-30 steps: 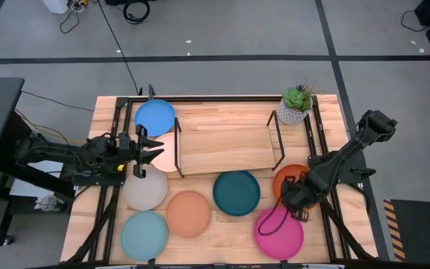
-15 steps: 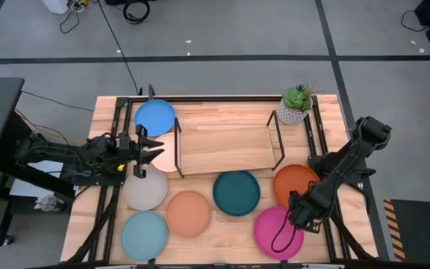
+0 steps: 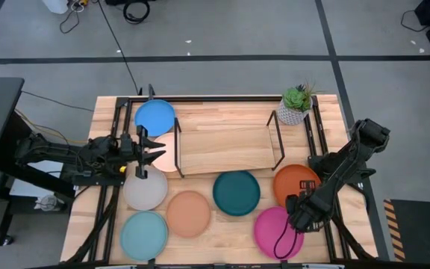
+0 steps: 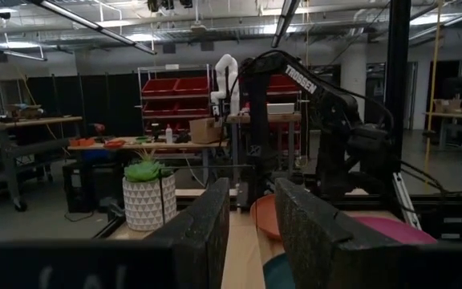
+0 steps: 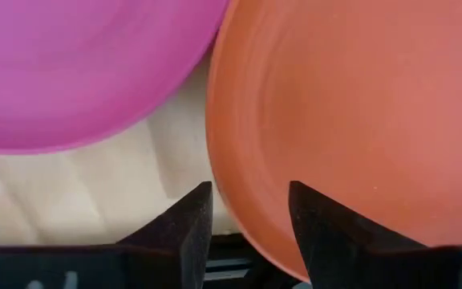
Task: Place and stack plates onto a shelf
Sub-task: Put the orange plate on the shelf
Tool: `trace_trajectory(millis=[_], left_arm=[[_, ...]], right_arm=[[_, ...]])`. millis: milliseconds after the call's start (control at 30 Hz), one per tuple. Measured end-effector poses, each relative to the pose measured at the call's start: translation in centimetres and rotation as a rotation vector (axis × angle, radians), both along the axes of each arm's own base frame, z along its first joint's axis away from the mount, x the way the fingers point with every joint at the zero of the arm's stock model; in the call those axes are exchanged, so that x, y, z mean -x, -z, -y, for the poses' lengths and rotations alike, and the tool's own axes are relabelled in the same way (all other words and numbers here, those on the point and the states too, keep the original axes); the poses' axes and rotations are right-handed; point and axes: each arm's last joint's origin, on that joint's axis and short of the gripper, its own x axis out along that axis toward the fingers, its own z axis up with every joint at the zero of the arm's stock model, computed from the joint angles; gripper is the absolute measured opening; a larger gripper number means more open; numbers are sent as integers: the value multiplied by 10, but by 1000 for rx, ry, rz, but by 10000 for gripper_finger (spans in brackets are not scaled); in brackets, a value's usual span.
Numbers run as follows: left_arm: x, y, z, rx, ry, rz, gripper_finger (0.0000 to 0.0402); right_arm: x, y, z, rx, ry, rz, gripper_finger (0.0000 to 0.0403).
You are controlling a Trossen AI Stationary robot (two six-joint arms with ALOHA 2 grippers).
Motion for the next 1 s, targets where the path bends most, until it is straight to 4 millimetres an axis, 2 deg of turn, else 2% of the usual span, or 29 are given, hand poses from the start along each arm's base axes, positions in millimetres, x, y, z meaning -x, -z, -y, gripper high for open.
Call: trace_trajectory(millis=[167,300,500,700,1000], left_arm=[[0,0,0,0,0,0,110],[0,0,0,4,1,1,110],[0,0,0,21,5,3,110],[0,0,0,26,6,4,110],[0,0,0,26,5,6,110]], right_arm=[[0,16,-7,3,-79,-77,149],[-1,26,-8,27,-113,-118,117],[0,23,-7,40,-131,-115,55],[2,-3,-2,40,-104,-71,30],[-11,-70,-10,-68,-94,99,23]])
